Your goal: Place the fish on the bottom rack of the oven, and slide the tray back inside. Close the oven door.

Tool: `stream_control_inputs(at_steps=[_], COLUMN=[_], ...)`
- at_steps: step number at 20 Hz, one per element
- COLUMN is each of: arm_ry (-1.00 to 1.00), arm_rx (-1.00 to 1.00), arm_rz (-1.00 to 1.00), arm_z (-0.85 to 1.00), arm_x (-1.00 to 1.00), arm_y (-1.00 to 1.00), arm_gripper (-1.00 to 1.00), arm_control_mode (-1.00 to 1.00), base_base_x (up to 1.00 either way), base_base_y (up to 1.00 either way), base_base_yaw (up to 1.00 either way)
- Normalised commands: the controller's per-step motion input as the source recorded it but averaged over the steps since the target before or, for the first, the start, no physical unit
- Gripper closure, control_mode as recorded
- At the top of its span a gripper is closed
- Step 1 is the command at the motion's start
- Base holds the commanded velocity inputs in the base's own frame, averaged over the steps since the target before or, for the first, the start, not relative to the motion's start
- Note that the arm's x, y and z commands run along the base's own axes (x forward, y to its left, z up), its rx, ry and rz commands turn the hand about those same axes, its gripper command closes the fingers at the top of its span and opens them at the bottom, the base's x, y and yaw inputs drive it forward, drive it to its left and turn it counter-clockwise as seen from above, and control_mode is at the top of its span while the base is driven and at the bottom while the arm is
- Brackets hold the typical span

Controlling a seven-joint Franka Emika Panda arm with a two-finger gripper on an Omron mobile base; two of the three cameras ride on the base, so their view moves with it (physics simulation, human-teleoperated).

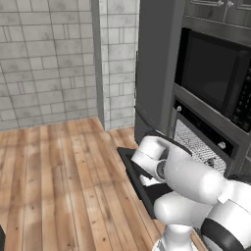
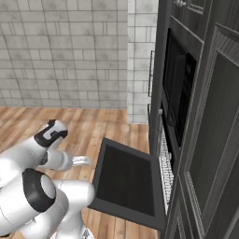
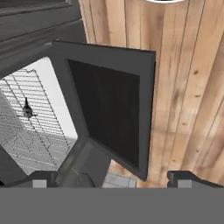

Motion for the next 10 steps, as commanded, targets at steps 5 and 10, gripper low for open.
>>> stream_control_inputs(at_steps=[5,10], arm_ry=[0.14,0.15], arm_rx=[-0.12,-0.19], arm_rz=[0.01,-0.01], arm_z=[1.00,1.00], arm_x=[0.30,0.59], arm_y=[1.00,1.00], arm_gripper=[-1.00,-1.00], arm_control_mode=[-1.00,-1.00], base_base_x=[0.00,0.00], base_base_y=[0.00,0.00], base_base_yaw=[0.00,0.00])
